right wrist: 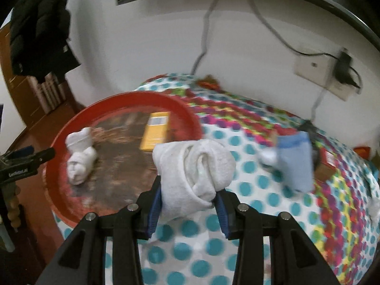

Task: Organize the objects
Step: 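Carry the white sock to the red tray and open the right gripper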

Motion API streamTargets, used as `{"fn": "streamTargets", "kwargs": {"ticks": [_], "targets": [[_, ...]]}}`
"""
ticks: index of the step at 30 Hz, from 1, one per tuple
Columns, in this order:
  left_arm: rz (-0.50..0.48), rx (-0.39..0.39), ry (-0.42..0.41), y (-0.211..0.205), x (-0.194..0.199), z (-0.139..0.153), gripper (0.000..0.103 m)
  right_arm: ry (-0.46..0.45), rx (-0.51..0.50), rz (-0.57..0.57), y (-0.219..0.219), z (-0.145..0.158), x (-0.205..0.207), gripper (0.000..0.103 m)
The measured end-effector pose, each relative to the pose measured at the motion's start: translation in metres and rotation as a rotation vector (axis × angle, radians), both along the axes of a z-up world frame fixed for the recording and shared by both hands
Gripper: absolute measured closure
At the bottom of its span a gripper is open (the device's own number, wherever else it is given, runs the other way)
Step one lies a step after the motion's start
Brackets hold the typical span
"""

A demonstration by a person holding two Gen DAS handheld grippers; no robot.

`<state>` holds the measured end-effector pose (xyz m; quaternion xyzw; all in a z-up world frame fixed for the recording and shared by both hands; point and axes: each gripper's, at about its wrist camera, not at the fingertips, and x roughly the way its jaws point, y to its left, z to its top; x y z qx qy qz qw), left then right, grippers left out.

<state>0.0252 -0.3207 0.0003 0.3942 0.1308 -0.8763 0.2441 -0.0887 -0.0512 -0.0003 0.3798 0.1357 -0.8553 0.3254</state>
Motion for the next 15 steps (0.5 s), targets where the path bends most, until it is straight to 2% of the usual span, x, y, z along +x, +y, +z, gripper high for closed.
{"fn": "streamTargets", "kwargs": {"ticks": [7, 15], "targets": [[0.042, 0.014, 0.003, -0.015, 0.005, 0.000, 0.002, -0.022, 0.037, 0.081, -0.041, -0.016, 0.019, 0.062], [0.045, 0.030, 0.012, -0.018, 0.007, 0.000, 0.002, -0.067, 0.064, 0.112, -0.069, -0.040, 0.027, 0.062]]}}
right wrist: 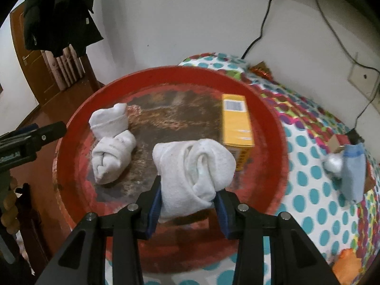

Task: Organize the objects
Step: 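Carry the white sock to the red tray and open the right gripper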

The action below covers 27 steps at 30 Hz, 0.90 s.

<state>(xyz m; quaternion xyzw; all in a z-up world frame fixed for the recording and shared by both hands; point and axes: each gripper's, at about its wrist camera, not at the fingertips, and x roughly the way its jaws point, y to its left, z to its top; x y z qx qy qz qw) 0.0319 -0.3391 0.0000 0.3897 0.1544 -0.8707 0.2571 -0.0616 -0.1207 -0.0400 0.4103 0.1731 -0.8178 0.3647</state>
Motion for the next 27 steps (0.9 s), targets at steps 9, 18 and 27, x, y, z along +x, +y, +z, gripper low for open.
{"fn": "streamTargets", "kwargs": {"ticks": [9, 18, 27], "targets": [[-0.003, -0.002, -0.010, -0.001, -0.001, -0.002, 0.002, -0.037, 0.024, 0.000, -0.017, -0.015, -0.004, 0.060], [-0.012, -0.015, -0.013, 0.002, -0.004, -0.003, 0.002, -0.014, -0.003, -0.010, 0.005, 0.003, -0.003, 0.043], [-0.050, 0.008, -0.008, 0.012, -0.009, -0.005, 0.002, -0.011, -0.100, -0.082, 0.080, 0.045, -0.020, 0.037]]}}
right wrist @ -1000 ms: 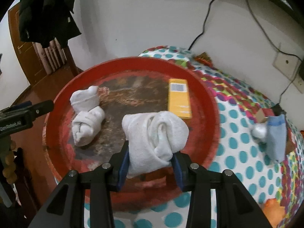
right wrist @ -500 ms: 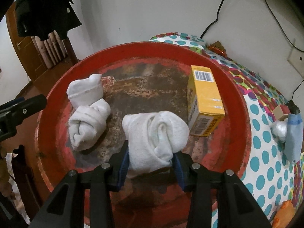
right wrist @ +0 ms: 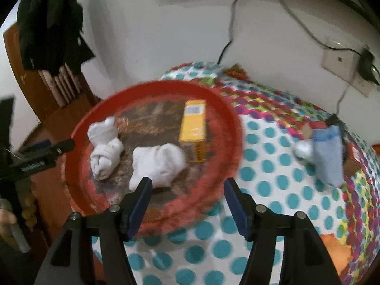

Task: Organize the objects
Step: 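Carry the white sock to the red tray and open the right gripper, then grasp the red box with the right gripper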

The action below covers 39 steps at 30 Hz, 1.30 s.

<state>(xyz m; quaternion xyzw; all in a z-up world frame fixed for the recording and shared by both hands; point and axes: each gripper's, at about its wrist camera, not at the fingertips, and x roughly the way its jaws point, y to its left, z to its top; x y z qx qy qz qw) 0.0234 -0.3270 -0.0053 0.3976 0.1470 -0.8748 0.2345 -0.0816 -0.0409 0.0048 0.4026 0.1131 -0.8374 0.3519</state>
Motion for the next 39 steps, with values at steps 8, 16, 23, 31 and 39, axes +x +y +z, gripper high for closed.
{"fn": "streamTargets", "kwargs": {"ticks": [8, 16, 23, 31, 39], "targets": [[-0.014, -0.027, 0.012, 0.009, 0.000, 0.004, 0.002, 0.051, 0.032, -0.261, 0.097, 0.011, -0.079, 0.036], [-0.061, -0.048, 0.002, 0.027, -0.005, 0.004, 0.002, 0.049, 0.161, -0.405, 0.151, -0.018, -0.157, 0.036], [-0.137, -0.132, 0.006, 0.062, -0.010, 0.013, 0.001, 0.046, 0.227, -0.416, 0.145, -0.048, -0.198, 0.036], [-0.266, -0.173, 0.010, 0.115, -0.024, 0.024, 0.000, 0.023, 0.195, -0.420, 0.147, -0.063, -0.230, 0.036], [-0.418, -0.163, 0.031, 0.171, -0.042, 0.036, 0.000, -0.008, 0.143, -0.384, 0.151, -0.070, -0.244, 0.036]]}}
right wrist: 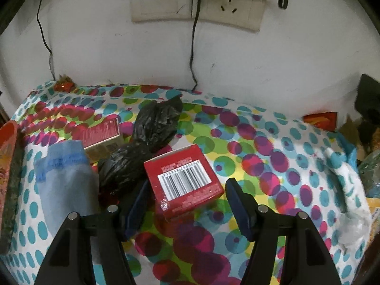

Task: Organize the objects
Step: 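Grasp the red box with the right gripper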

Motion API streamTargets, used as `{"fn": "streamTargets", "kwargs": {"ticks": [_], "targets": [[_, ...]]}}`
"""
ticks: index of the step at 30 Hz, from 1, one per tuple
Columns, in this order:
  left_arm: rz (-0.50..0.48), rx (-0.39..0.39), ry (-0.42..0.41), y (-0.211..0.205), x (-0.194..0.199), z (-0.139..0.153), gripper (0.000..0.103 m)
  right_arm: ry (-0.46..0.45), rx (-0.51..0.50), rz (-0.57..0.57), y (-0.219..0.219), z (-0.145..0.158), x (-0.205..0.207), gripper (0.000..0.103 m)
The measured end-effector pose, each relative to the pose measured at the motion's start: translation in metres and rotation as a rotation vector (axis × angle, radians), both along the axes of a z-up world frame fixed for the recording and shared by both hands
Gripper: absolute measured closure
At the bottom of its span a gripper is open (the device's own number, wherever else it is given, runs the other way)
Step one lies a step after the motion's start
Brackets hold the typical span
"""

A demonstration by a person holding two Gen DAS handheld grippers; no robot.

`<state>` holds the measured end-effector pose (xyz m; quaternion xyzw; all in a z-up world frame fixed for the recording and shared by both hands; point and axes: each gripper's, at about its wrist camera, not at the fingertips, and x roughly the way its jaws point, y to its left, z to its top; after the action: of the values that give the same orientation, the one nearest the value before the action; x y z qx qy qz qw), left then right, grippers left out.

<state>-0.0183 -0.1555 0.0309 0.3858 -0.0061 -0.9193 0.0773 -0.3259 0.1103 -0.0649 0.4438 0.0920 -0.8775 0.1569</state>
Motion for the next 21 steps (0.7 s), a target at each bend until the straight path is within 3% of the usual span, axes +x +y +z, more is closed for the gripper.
{"fn": "streamTargets", "kwargs": {"ticks": [8, 9, 11, 21], "targets": [[-0.079, 0.032, -0.039, 0.035, -0.024, -0.007, 0.000, -0.002, -0.024, 0.064, 0.006, 0.001, -0.006, 0.037], [-0.090, 0.037, -0.042, 0.039, -0.026, -0.008, 0.000, 0.010, -0.037, 0.062, 0.007, 0.001, -0.005, 0.039], [-0.112, 0.045, -0.048, 0.049, -0.031, -0.010, 0.000, 0.011, -0.058, 0.055, 0.010, 0.002, -0.003, 0.055], [-0.349, 0.010, -0.089, 0.125, -0.053, -0.030, 0.000, 0.048, -0.117, -0.005, 0.065, 0.012, 0.048, 0.055]]}}
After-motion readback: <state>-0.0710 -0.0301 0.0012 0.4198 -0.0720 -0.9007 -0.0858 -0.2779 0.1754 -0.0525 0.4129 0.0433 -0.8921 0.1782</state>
